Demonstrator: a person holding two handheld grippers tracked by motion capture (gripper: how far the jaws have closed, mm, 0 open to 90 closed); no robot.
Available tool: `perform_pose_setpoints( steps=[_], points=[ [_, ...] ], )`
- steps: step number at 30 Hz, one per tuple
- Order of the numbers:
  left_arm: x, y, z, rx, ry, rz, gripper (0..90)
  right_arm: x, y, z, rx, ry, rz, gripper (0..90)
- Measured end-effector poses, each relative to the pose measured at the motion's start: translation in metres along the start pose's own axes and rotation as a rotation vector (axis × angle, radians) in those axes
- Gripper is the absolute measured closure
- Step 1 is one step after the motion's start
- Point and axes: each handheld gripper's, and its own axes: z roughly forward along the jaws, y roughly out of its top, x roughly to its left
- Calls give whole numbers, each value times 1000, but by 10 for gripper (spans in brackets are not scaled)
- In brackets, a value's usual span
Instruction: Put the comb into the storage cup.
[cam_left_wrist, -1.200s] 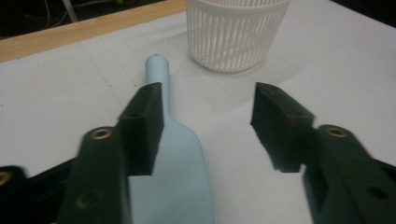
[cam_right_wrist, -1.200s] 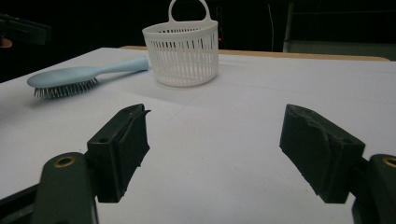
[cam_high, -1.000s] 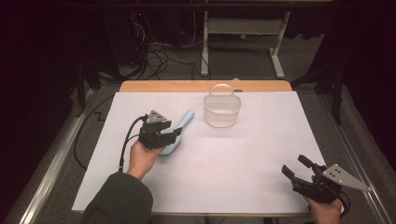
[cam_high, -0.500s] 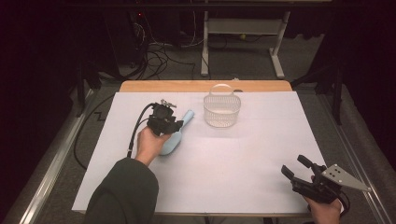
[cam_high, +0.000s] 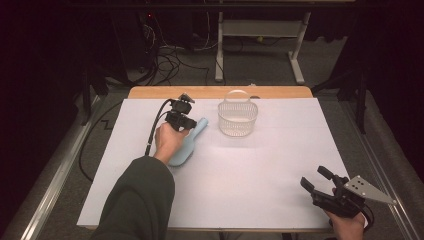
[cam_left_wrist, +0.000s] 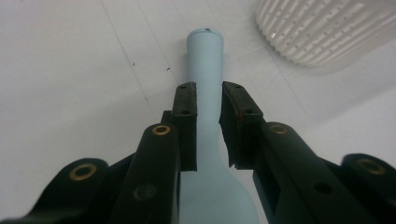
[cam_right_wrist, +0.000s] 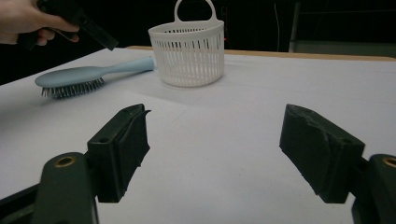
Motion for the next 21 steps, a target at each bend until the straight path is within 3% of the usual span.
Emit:
perform_pose_setpoints(
  steps=[6,8,12,21],
  points=[
    [13,5,13,25,3,-68,866,0,0,0,1,4,-1,242],
    [11,10,14,39,30,-48,870,0,0,1,1,4,-1,242],
    [1,23,11,31,37,-29,881,1,0,1,3,9,-1,243],
    [-1,36,27,64,50,-69,884,1,0,1,3,20,-6,245]
  ],
)
